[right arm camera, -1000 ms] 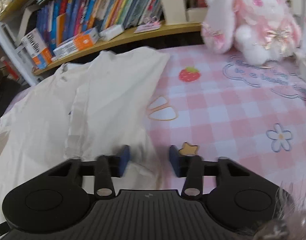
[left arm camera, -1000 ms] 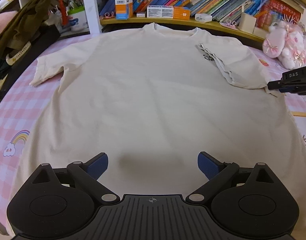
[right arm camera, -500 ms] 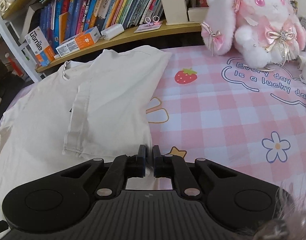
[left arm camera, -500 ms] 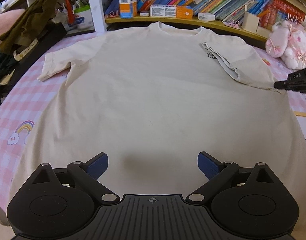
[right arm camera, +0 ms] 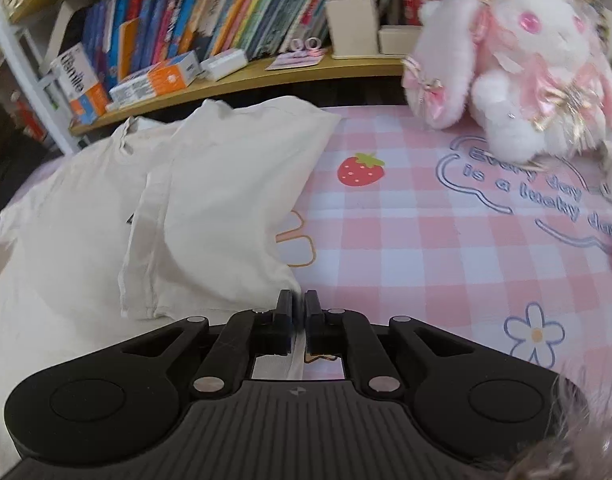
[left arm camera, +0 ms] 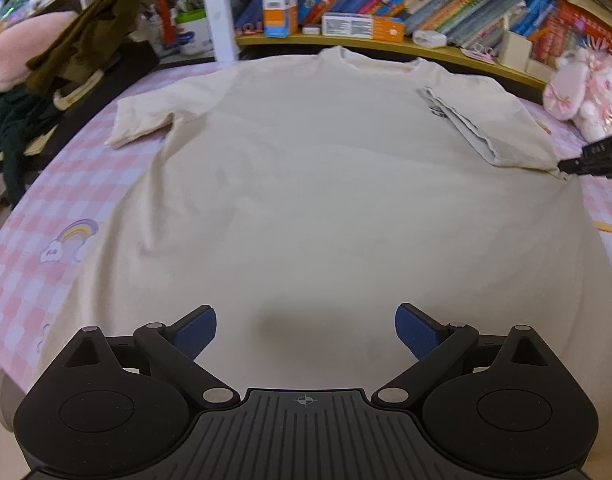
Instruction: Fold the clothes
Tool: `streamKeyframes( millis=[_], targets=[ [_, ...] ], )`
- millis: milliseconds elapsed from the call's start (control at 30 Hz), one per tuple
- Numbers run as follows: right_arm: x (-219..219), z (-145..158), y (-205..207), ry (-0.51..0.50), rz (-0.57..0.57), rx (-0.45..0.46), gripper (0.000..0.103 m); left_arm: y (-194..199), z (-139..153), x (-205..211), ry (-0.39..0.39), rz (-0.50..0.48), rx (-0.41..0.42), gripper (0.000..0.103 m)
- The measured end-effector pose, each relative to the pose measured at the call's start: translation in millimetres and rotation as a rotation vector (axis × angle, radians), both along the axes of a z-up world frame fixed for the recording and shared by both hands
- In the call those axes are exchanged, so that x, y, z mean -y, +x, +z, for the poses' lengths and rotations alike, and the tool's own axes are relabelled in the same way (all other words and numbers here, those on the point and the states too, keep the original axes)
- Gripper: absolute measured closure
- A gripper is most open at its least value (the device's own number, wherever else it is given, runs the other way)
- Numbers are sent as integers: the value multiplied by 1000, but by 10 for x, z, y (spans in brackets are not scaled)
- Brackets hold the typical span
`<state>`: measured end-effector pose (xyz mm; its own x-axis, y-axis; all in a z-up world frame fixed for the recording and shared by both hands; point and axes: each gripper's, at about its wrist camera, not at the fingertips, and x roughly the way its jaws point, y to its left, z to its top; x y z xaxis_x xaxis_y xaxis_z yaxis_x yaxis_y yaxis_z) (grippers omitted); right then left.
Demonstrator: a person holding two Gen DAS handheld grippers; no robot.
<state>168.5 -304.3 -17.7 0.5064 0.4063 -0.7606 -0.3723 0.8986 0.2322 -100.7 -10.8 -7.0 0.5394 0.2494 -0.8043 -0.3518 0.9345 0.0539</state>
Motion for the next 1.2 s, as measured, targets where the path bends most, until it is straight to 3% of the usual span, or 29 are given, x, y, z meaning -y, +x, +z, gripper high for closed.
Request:
streamKeyframes(
  millis=[67, 200, 300, 400, 633, 700, 800, 867, 933, 1033, 1200],
  targets=[
    [23, 7, -15, 15, 5, -10, 95, -38, 31, -57, 9, 28, 13, 5],
    [151, 54, -135, 105, -12, -32, 77, -95, 82, -209, 8, 92, 40, 5],
    [202, 109, -321, 115, -20, -21, 74, -92, 76, -304, -4, 121, 49, 5],
    [120, 207, -531, 53, 10, 52, 71, -34, 63, -335, -31, 106, 53, 5],
    [-750, 383, -751, -140, 270, 249, 61, -6, 101, -260, -19, -50, 74, 5],
    [-1052, 324, -758, -190, 316, 268, 63, -42, 115, -290, -23, -76, 74, 5],
    [-1396, 152, -671, -270, 287, 247, 69, -119, 118, -382, -32, -96, 62, 5],
    [-1487, 108, -596, -276, 244, 226, 78, -163, 112, -486, -35, -93, 54, 5],
    [-1513, 127, -539, -241, 194, 214, 96, -194, 116, -609, -46, -78, 52, 5],
    [-1529, 310, -584, -143, 128, 234, 96, -188, 112, -769, -80, -53, 52, 5],
    [-1710, 183, -551, -202, 108, 168, 95, -136, 123, -900, -107, -88, 63, 5]
  ],
)
